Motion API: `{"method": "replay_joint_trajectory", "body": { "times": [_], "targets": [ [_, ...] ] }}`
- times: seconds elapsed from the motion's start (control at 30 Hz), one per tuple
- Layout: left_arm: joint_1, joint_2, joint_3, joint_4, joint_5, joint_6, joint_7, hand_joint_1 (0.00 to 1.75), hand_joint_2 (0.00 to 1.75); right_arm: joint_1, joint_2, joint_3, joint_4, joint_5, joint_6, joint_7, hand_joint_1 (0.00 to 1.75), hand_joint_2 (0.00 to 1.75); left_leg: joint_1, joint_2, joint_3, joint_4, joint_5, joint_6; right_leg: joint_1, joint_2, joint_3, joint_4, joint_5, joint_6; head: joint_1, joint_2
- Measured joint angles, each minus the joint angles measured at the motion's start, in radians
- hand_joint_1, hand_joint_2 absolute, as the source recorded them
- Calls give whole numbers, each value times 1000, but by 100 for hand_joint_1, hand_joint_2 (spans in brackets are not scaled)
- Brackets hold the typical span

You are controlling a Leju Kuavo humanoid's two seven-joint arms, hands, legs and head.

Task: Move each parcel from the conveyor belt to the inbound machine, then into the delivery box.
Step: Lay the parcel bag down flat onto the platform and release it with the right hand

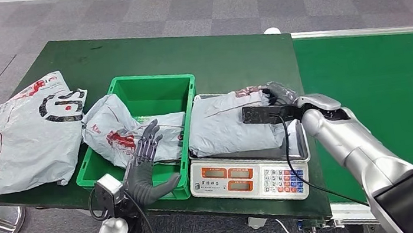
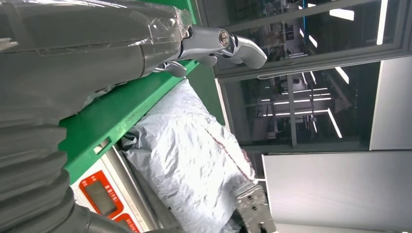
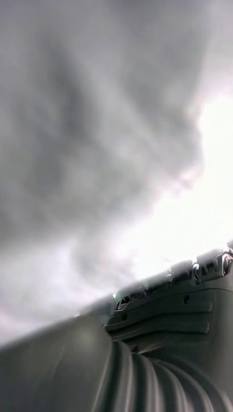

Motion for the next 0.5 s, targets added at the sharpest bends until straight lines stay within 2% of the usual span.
{"method": "replay_joint_trajectory", "body": {
  "times": [0.13,0.3,0.4,0.5],
  "targets": [
    [13,2,0,-18,0,4,1,0,175,59,-4,-46,-106,-22,-174,12,0,175,0,0,0,0,0,0,0,0,0,0,0,0,0,0],
    [15,1,0,-29,0,5,6,0,175,167,-4,-134,-285,92,-438,80,0,175,0,-1,-1,0,0,0,0,-1,0,0,0,0,0,0],
    [14,1,0,-32,0,5,10,0,175,233,-1,-185,-392,110,-511,88,0,175,0,-1,-1,0,-1,0,0,-1,0,0,-1,0,0,0],
    [11,1,0,-32,0,3,12,0,175,293,6,-237,-496,105,-537,85,0,175,0,0,-1,0,-1,0,0,-1,0,0,0,0,0,0]
  ]
}}
